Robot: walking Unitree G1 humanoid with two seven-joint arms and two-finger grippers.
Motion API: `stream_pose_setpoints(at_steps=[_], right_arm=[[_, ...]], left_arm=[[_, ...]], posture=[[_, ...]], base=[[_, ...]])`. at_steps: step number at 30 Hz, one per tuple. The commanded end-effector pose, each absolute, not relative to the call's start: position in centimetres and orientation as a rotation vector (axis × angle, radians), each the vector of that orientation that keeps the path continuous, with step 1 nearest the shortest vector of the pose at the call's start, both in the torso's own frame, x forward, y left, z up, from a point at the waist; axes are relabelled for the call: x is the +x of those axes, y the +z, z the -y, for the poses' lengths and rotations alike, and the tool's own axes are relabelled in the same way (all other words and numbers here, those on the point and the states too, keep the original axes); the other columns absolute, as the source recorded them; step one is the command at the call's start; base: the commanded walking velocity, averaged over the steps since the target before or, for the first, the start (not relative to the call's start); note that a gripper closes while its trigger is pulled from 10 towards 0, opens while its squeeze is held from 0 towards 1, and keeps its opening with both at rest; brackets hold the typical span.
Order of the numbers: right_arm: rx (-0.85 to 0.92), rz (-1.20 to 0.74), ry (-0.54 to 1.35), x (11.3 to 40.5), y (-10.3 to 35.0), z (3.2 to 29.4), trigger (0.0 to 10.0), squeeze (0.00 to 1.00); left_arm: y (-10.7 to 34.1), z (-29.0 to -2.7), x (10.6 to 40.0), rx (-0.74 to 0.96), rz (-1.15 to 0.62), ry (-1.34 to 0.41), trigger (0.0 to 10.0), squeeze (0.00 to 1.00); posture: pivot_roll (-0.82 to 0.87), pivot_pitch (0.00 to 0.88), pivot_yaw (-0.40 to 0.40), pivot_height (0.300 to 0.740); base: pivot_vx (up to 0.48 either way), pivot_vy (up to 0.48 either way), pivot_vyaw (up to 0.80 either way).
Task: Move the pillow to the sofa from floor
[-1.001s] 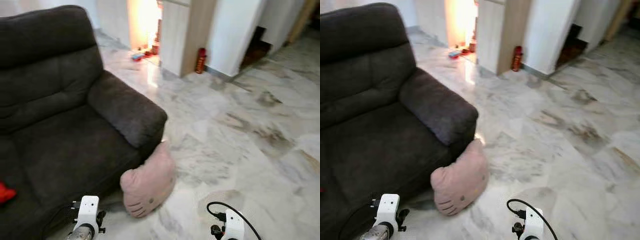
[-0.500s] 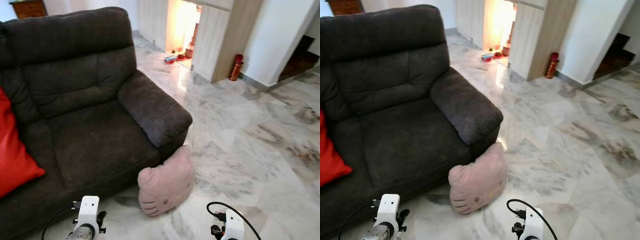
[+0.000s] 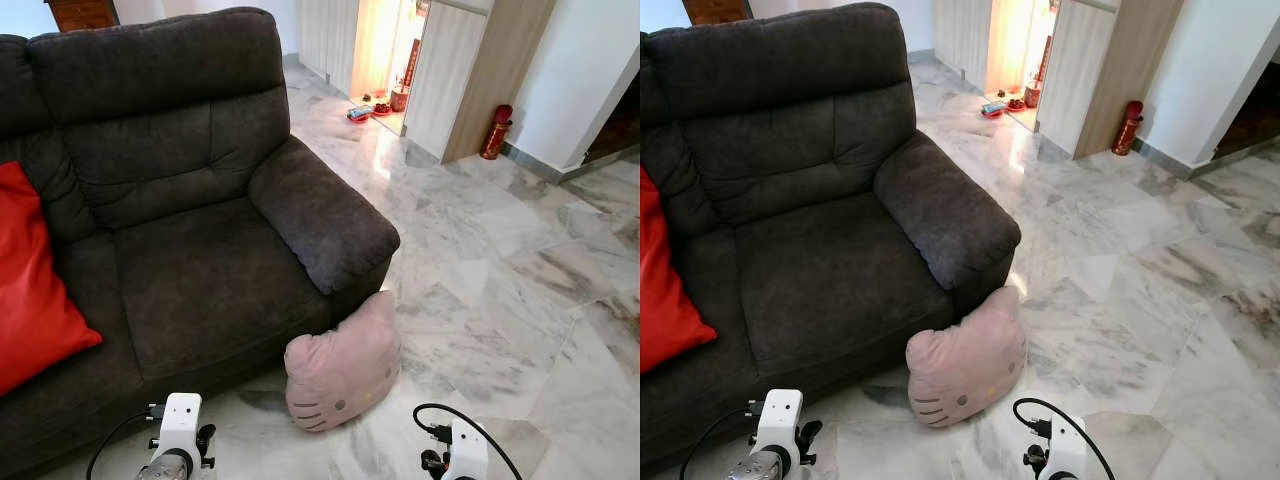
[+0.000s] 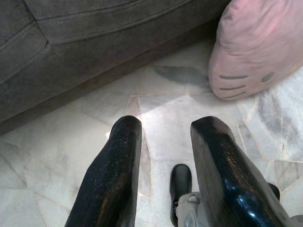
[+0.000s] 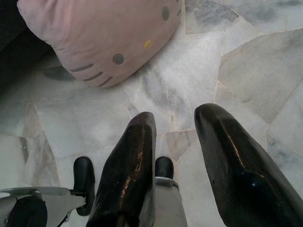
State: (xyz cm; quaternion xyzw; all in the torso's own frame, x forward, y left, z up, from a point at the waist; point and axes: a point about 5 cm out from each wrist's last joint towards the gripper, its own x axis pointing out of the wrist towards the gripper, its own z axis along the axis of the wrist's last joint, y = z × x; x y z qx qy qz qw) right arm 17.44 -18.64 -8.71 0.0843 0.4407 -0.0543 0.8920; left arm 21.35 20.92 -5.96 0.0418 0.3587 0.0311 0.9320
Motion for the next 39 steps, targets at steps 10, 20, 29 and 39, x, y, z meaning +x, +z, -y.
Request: stream_pose_setpoints(at_steps=[10, 20, 29, 39], right_arm=[[0.172, -0.911, -0.112, 17.50, -8.67, 18.68, 10.0, 0.00], [0.180, -0.905, -0.122, 17.68, -8.59, 18.76, 10.0, 0.00], [0.180, -0.888, -0.129, 17.91, -8.44, 18.84, 10.0, 0.00], [0.180, -0.883, -0.129, 17.99, -8.39, 18.89, 10.0, 0.00]], left_arm=[[-6.23, -20.96, 21.01, 0.082, -0.759, 0.064, 10.0, 0.00], [-6.14, -20.82, 21.25, 0.077, -0.758, 0.060, 10.0, 0.00], [-6.10, -21.01, 21.24, 0.081, -0.756, 0.067, 10.0, 0.00], [-5.93, -21.12, 21.47, 0.071, -0.745, 0.069, 10.0, 0.00]], posture=[[0.02, 0.000, -0.047, 0.736], [0.01, 0.000, -0.043, 0.736], [0.00, 0.000, -0.036, 0.736], [0.00, 0.000, -0.032, 0.736]], base=[[0.000, 0.000, 0.74], [0.000, 0.000, 0.15], [0.000, 0.000, 0.53], [0.000, 0.000, 0.80]])
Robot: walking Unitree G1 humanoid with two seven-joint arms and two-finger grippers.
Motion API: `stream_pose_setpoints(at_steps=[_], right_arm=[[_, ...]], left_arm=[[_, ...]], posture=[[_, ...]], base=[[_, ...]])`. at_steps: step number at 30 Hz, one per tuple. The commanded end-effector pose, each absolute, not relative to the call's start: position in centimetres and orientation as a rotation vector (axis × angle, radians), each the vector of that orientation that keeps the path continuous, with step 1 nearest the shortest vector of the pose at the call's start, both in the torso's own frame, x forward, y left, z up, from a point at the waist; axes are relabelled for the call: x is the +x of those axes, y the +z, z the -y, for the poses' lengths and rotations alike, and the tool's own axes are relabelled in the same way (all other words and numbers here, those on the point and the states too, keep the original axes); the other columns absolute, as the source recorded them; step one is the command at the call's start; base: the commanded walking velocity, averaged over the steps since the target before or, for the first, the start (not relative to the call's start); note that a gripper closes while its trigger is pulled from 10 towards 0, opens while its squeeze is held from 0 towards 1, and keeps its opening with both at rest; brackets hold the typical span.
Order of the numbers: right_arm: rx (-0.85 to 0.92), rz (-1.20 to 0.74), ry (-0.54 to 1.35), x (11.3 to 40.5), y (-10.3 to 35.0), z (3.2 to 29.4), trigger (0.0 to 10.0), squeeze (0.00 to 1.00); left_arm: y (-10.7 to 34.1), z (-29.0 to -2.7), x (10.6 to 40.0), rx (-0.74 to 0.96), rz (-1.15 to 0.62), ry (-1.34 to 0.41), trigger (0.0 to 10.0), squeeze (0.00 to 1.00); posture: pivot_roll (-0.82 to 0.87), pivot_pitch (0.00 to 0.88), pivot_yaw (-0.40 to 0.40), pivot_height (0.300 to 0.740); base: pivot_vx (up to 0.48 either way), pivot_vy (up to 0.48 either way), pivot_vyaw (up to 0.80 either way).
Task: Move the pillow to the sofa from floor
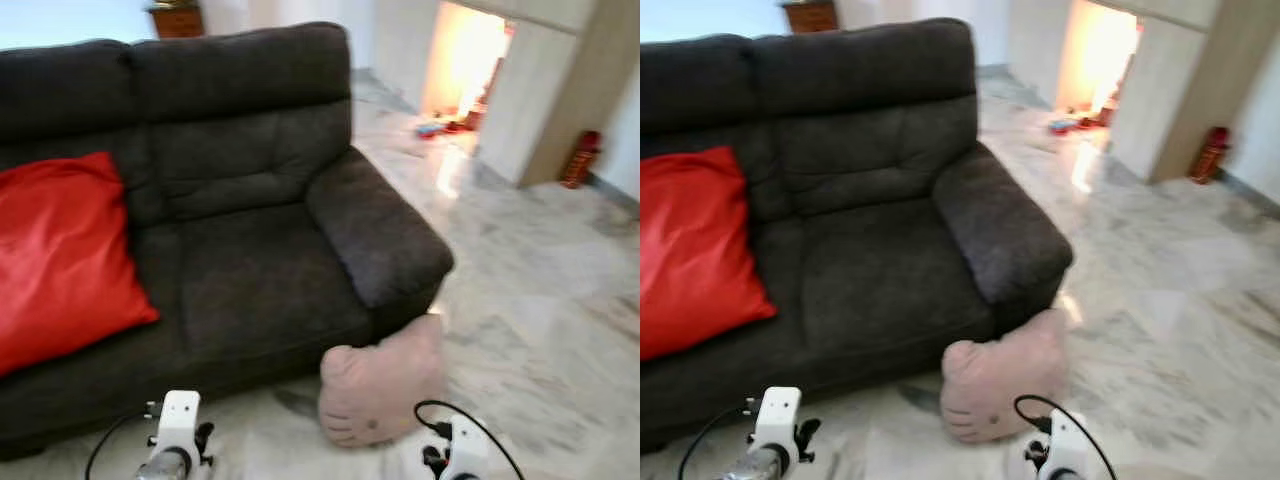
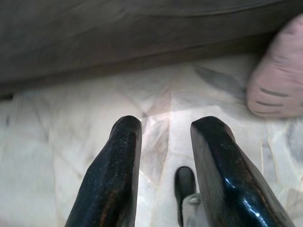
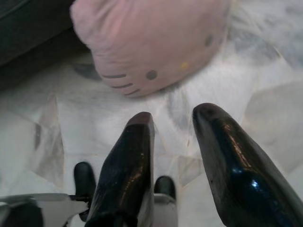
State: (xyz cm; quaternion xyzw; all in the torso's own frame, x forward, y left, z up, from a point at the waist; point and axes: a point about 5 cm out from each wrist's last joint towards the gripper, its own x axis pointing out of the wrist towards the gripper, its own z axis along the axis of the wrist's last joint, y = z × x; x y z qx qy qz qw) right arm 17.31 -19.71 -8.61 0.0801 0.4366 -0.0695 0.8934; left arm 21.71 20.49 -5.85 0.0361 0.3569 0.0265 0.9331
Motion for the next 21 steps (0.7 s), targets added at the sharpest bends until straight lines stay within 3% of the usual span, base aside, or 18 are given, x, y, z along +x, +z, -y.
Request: stream_pose_setpoints(at_steps=[1, 6, 21], right_arm=[[0.180, -0.883, -0.128, 17.98, -8.40, 18.87, 10.0, 0.00], [0.182, -0.886, -0.128, 17.90, -8.45, 18.80, 10.0, 0.00], [0.203, -0.889, -0.143, 17.67, -8.56, 18.76, 10.0, 0.00]], left_arm=[[-5.92, -21.14, 21.47, 0.069, -0.744, 0.070, 10.0, 0.00], [-5.95, -21.20, 21.41, 0.070, -0.747, 0.067, 10.0, 0.00], [-6.11, -21.16, 21.14, 0.082, -0.756, 0.065, 10.0, 0.00]], posture=[[0.00, 0.000, -0.030, 0.736], [0.00, 0.000, -0.028, 0.736], [0.01, 0.000, -0.037, 0.736]], base=[[0.000, 0.000, 0.80], [0.000, 0.000, 0.77], [0.000, 0.000, 0.00]])
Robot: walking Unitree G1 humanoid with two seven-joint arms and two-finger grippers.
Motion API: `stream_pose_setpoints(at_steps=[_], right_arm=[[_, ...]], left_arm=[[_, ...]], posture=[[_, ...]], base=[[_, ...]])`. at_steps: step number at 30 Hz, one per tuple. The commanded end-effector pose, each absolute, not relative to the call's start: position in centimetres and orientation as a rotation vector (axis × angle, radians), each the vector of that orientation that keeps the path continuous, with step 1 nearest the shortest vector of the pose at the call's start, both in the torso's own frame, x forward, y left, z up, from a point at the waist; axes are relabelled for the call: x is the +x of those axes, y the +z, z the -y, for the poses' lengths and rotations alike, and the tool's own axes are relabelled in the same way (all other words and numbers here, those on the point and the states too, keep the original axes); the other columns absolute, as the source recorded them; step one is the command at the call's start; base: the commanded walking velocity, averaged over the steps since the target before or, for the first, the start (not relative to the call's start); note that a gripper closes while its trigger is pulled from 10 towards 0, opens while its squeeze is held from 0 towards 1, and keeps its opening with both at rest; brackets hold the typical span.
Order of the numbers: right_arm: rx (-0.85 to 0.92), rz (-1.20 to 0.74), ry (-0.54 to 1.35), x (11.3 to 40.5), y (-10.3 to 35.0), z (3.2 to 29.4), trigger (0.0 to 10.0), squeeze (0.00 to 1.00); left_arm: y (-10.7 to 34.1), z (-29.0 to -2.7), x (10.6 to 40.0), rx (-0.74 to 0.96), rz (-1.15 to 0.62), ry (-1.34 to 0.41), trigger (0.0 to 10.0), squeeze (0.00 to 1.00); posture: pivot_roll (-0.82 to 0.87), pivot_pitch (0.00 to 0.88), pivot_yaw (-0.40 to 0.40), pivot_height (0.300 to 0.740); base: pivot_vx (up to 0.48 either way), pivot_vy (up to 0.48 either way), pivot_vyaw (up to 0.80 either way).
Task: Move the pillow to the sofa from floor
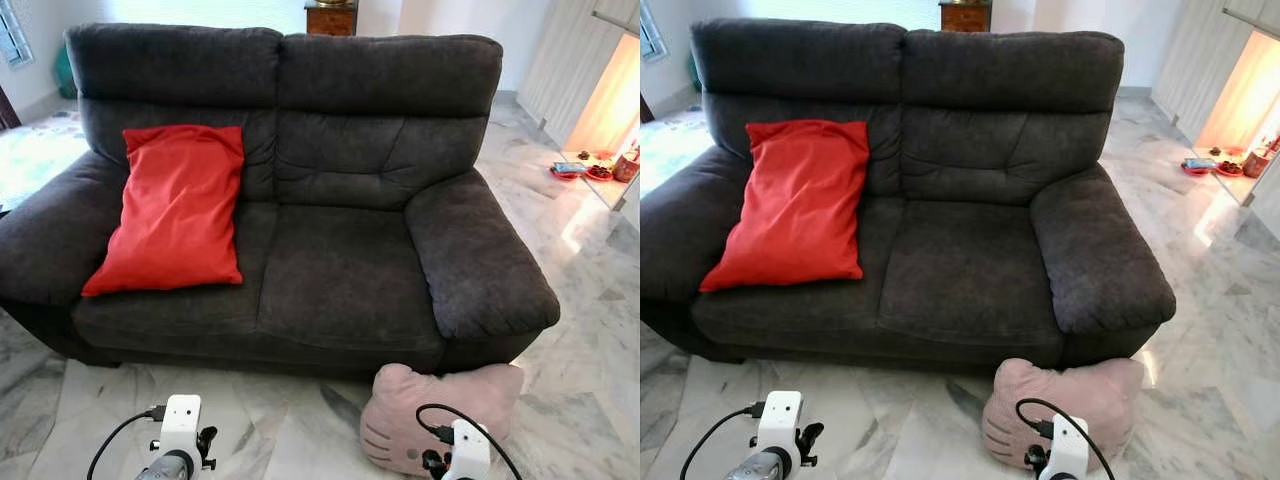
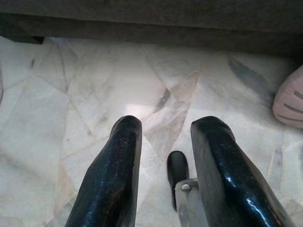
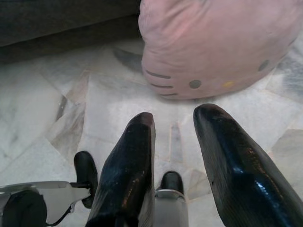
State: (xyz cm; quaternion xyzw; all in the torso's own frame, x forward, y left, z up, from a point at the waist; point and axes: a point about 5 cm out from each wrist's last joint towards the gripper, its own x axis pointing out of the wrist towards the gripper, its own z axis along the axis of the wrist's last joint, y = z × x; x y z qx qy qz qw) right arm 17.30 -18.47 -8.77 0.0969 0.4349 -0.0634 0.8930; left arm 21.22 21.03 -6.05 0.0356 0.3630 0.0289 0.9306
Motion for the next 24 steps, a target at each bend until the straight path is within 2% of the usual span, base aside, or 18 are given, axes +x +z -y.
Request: stream_pose_setpoints(at_steps=[1, 6, 12, 14, 19, 24], right_arm=[[0.199, -0.888, -0.141, 17.68, -8.55, 18.76, 10.0, 0.00], [0.175, -0.884, -0.121, 17.78, -8.49, 18.76, 10.0, 0.00], [0.178, -0.884, -0.119, 17.76, -8.50, 18.73, 10.0, 0.00], [0.183, -0.885, -0.123, 17.74, -8.51, 18.73, 10.0, 0.00], [0.205, -0.881, -0.143, 17.68, -8.53, 18.76, 10.0, 0.00], [0.212, -0.879, -0.147, 17.69, -8.53, 18.77, 10.0, 0.00]], left_arm=[[-6.12, -21.16, 21.13, 0.082, -0.756, 0.066, 10.0, 0.00], [-6.14, -21.13, 21.12, 0.090, -0.759, 0.063, 10.0, 0.00], [-6.18, -21.16, 21.08, 0.106, -0.766, 0.062, 10.0, 0.00], [-6.17, -21.15, 21.10, 0.110, -0.766, 0.060, 10.0, 0.00], [-6.17, -21.07, 21.12, 0.103, -0.764, 0.063, 10.0, 0.00], [-6.14, -20.92, 21.20, 0.091, -0.758, 0.064, 10.0, 0.00]], posture=[[0.01, 0.000, -0.037, 0.736], [0.00, 0.000, -0.037, 0.736], [0.00, 0.000, -0.039, 0.736], [0.01, 0.000, -0.040, 0.736], [0.01, 0.000, -0.042, 0.736], [0.01, 0.000, -0.047, 0.736]], base=[[0.000, 0.000, 0.00], [0.000, 0.000, 0.00], [0.000, 0.000, 0.80], [0.000, -0.364, 0.70], [0.000, -0.327, 0.00], [0.000, 0.000, 0.00]])
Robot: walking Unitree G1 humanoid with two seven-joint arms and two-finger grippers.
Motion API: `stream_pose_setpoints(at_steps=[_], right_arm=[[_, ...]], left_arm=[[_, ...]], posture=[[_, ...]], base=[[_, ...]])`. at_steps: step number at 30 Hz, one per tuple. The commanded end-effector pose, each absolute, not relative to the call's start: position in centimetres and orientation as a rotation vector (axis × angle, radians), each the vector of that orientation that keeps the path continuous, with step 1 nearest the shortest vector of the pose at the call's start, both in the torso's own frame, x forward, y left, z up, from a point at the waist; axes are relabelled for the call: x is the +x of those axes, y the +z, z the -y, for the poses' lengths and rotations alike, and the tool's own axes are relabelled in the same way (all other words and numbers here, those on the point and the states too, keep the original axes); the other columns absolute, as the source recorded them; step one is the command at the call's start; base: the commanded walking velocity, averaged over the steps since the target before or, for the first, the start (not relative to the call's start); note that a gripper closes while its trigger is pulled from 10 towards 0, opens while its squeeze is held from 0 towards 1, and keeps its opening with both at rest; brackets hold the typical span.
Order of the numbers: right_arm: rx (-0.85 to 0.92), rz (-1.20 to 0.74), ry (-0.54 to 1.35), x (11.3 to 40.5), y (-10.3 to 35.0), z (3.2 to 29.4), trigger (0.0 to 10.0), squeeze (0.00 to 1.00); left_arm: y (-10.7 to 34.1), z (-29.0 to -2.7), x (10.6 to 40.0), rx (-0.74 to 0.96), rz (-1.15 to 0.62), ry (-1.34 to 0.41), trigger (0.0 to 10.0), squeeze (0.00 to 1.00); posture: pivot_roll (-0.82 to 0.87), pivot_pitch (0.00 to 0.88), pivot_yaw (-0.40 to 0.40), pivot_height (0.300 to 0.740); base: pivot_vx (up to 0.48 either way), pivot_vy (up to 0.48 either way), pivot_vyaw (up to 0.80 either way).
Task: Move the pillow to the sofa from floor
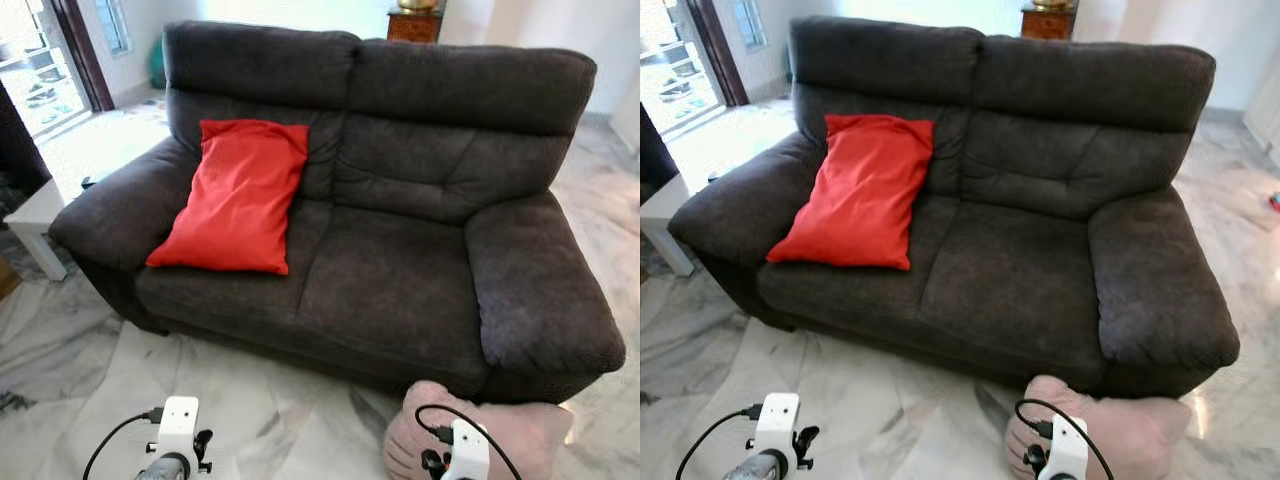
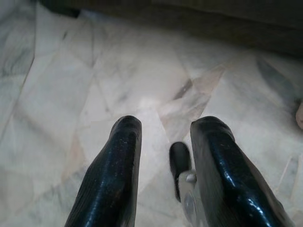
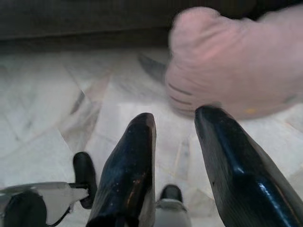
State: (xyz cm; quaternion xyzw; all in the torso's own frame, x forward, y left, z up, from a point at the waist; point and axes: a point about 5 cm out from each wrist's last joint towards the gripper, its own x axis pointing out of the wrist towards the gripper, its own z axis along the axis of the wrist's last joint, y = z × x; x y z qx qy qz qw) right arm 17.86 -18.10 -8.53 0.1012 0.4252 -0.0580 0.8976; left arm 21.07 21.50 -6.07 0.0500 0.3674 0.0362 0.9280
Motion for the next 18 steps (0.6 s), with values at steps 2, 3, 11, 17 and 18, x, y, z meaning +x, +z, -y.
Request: stream_pose_setpoints(at_steps=[2, 3, 11, 17, 18], right_arm=[[0.214, -0.879, -0.148, 17.69, -8.52, 18.77, 10.0, 0.00], [0.215, -0.878, -0.149, 17.70, -8.52, 18.77, 10.0, 0.00], [0.188, -0.864, -0.137, 17.88, -8.39, 18.85, 10.0, 0.00], [0.190, -0.841, -0.130, 18.07, -8.23, 18.87, 10.0, 0.00], [0.177, -0.836, -0.121, 18.14, -8.18, 18.87, 10.0, 0.00]], left_arm=[[-6.14, -20.88, 21.22, 0.089, -0.757, 0.063, 10.0, 0.00], [-6.13, -20.87, 21.23, 0.089, -0.756, 0.062, 10.0, 0.00], [-6.09, -20.87, 21.27, 0.099, -0.751, 0.063, 10.0, 0.00], [-6.07, -20.86, 21.30, 0.101, -0.749, 0.066, 10.0, 0.00], [-6.07, -20.86, 21.30, 0.100, -0.748, 0.068, 10.0, 0.00]], posture=[[0.01, 0.000, -0.047, 0.736], [0.01, 0.000, -0.047, 0.736], [0.01, 0.000, -0.052, 0.736], [0.01, 0.000, -0.055, 0.736], [0.01, 0.000, -0.055, 0.736]], base=[[0.000, 0.000, 0.00], [0.000, 0.000, 0.00], [0.000, 0.000, 0.05], [0.000, -0.086, 0.71], [0.000, -0.266, 0.80]])
